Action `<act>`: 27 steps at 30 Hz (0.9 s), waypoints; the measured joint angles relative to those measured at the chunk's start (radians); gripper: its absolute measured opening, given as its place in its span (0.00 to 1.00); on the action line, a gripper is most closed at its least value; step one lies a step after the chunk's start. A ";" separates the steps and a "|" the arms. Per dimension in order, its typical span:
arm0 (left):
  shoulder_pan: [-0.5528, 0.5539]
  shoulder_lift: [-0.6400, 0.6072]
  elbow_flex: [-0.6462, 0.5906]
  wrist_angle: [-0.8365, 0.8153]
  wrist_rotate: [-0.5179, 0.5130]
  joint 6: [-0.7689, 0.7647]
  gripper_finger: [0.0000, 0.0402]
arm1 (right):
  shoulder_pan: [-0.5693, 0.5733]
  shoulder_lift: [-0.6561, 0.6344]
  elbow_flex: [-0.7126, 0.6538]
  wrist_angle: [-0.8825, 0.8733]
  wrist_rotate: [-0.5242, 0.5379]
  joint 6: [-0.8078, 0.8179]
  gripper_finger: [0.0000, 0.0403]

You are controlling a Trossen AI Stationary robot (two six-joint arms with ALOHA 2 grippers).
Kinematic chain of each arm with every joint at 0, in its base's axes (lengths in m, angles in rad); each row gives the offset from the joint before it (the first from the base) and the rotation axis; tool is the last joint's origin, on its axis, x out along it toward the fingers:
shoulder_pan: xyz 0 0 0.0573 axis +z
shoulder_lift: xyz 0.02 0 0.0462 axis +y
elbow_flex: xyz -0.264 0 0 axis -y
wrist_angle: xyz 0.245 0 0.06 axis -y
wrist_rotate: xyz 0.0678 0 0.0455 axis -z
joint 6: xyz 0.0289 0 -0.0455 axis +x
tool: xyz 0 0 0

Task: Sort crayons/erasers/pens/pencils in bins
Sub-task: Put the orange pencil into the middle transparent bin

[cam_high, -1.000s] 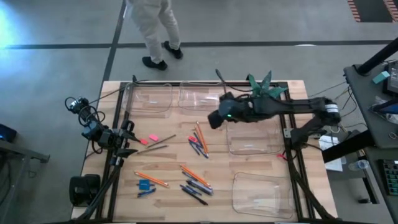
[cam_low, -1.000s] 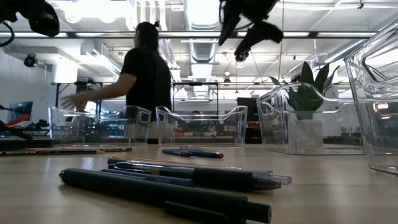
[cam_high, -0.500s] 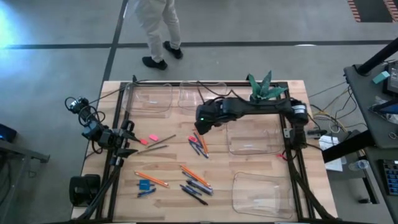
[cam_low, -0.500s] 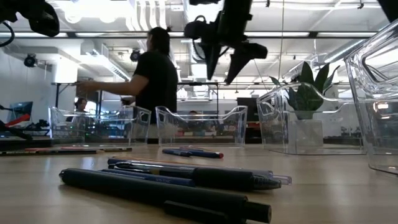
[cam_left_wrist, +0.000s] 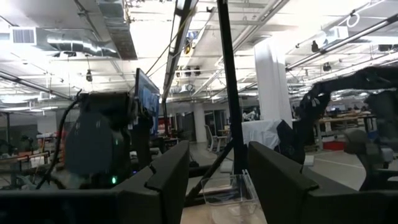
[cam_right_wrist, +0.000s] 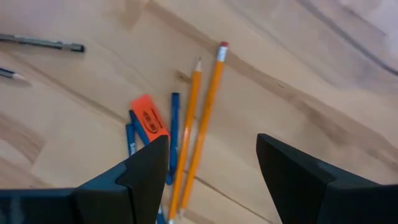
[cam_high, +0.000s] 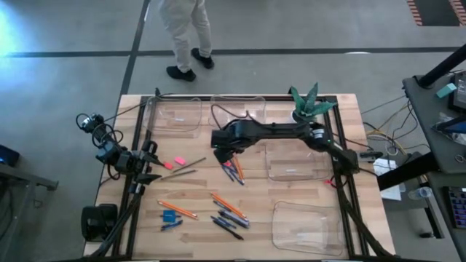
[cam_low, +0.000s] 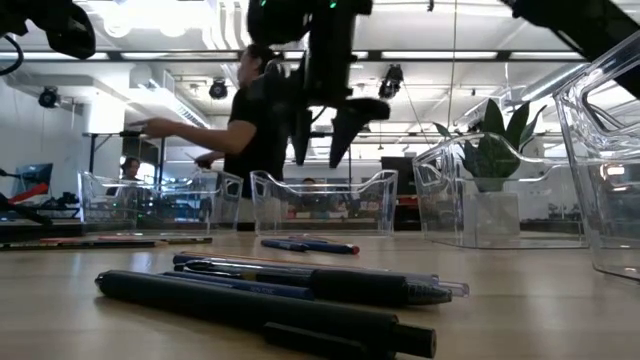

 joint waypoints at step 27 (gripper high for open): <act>0.000 0.000 0.000 0.000 0.000 0.000 0.38 | -0.035 0.229 0.065 -0.050 0.044 -0.001 0.53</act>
